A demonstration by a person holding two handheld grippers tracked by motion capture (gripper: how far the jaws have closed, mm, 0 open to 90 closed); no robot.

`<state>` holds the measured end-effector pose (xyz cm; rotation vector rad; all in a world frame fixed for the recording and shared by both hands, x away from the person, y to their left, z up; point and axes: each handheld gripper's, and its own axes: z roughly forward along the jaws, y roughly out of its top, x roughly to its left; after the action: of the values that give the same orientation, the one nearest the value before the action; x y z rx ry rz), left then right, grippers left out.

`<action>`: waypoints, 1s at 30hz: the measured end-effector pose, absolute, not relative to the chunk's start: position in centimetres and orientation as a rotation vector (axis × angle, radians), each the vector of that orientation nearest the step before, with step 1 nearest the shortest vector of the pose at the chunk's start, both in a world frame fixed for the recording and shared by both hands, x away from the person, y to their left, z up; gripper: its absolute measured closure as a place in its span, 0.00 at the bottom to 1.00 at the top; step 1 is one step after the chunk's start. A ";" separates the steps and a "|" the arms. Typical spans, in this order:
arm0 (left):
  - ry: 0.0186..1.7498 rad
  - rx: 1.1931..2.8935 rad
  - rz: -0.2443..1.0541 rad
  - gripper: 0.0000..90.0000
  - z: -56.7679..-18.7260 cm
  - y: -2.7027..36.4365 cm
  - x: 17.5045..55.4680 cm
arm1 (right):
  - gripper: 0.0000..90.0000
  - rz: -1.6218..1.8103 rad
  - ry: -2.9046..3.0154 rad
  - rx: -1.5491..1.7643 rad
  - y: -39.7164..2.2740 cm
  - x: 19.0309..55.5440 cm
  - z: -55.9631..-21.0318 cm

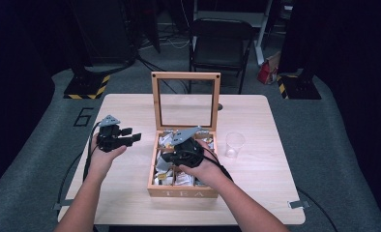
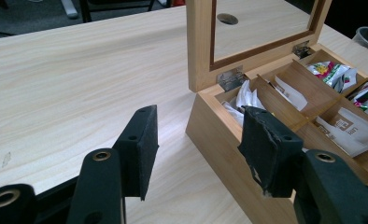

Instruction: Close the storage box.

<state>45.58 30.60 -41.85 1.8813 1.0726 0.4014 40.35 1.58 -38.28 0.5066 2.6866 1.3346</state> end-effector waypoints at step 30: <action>1.082 1.878 0.407 0.51 -42.0 30.7 45.6 | 1.00 1.340 2.620 0.536 -0.5 41.1 -36.3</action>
<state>45.59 30.67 -41.97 1.8782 1.0817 0.4067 41.07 -0.53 -36.34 0.5363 2.6198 1.3403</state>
